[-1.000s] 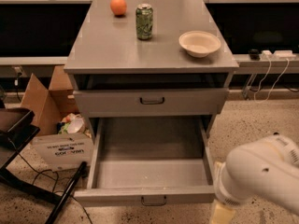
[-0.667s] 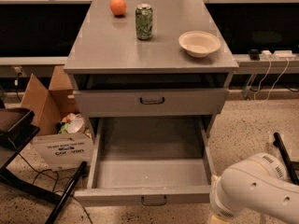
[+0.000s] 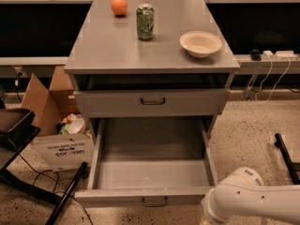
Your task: Close middle drawer
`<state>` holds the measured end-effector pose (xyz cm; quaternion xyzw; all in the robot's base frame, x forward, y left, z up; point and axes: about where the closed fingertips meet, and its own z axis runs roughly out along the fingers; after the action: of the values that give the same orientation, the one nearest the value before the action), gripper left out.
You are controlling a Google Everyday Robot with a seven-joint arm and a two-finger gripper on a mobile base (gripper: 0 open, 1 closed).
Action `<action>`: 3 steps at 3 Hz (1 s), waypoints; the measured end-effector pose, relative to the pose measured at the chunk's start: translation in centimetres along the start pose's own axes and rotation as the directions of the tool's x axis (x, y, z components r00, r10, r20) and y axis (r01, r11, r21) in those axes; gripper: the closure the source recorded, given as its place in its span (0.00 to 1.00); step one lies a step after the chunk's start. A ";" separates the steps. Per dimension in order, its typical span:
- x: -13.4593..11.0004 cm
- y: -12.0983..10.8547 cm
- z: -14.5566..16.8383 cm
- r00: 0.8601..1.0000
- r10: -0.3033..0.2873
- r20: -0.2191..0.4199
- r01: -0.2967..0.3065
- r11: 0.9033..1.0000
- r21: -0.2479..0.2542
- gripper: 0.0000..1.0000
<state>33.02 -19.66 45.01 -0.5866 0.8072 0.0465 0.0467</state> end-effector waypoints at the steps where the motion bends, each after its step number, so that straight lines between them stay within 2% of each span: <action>1: 0.4 0.6 2.5 1.000 0.018 0.022 -0.017 1.000 -0.020 0.65; 2: 0.2 1.0 4.0 0.998 0.029 0.048 -0.028 0.999 -0.020 0.89; 3: 0.1 1.0 4.1 0.998 0.030 0.052 -0.029 0.999 -0.019 1.00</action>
Offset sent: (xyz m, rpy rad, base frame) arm -0.0109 0.0149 -0.0586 0.0829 -0.0082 -0.0432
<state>32.15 -18.93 40.93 -0.5736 0.8138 0.0700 0.0618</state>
